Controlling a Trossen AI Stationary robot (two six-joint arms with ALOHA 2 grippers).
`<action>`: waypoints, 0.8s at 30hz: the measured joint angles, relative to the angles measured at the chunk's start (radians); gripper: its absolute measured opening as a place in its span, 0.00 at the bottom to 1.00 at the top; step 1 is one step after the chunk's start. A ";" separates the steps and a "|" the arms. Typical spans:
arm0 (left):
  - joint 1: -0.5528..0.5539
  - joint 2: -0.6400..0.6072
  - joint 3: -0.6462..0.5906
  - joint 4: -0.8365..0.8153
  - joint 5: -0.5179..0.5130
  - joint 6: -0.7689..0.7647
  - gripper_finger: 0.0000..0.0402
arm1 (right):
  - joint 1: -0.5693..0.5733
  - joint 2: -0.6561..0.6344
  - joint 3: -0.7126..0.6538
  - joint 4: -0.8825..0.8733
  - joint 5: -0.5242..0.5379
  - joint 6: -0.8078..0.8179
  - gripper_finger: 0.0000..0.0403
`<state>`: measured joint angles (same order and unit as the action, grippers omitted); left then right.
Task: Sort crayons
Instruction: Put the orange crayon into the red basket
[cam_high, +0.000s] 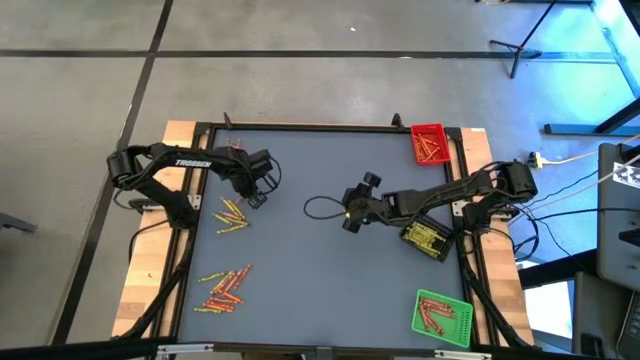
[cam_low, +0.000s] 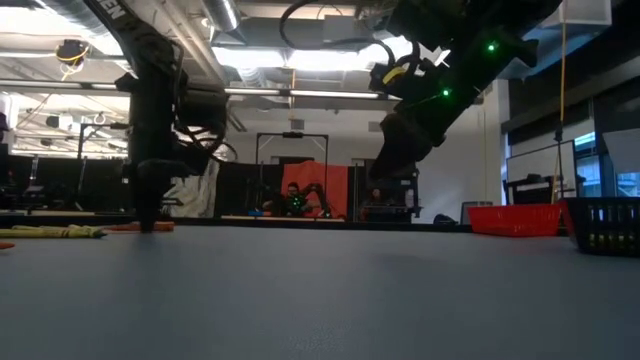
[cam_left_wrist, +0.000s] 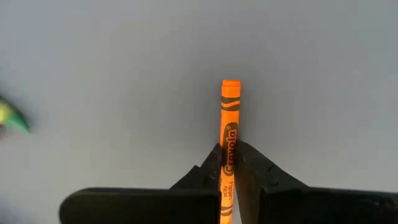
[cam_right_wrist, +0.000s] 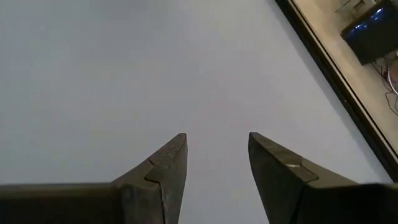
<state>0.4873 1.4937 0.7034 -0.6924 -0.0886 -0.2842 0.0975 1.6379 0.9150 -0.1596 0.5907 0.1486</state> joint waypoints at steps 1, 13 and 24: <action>-0.011 0.000 0.007 0.014 -0.014 0.010 0.02 | 0.000 0.000 0.000 0.001 0.000 0.000 0.42; -0.213 -0.085 0.025 0.384 -0.087 0.167 0.03 | 0.002 -0.001 -0.001 -0.052 -0.086 -0.083 0.44; -0.380 -0.086 -0.123 1.089 -0.043 0.407 0.03 | 0.034 -0.183 -0.162 0.101 -0.116 -0.129 0.44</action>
<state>0.1073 1.4072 0.5805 0.3961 -0.1320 0.1223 0.1318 1.4550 0.7527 -0.0582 0.4748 0.0201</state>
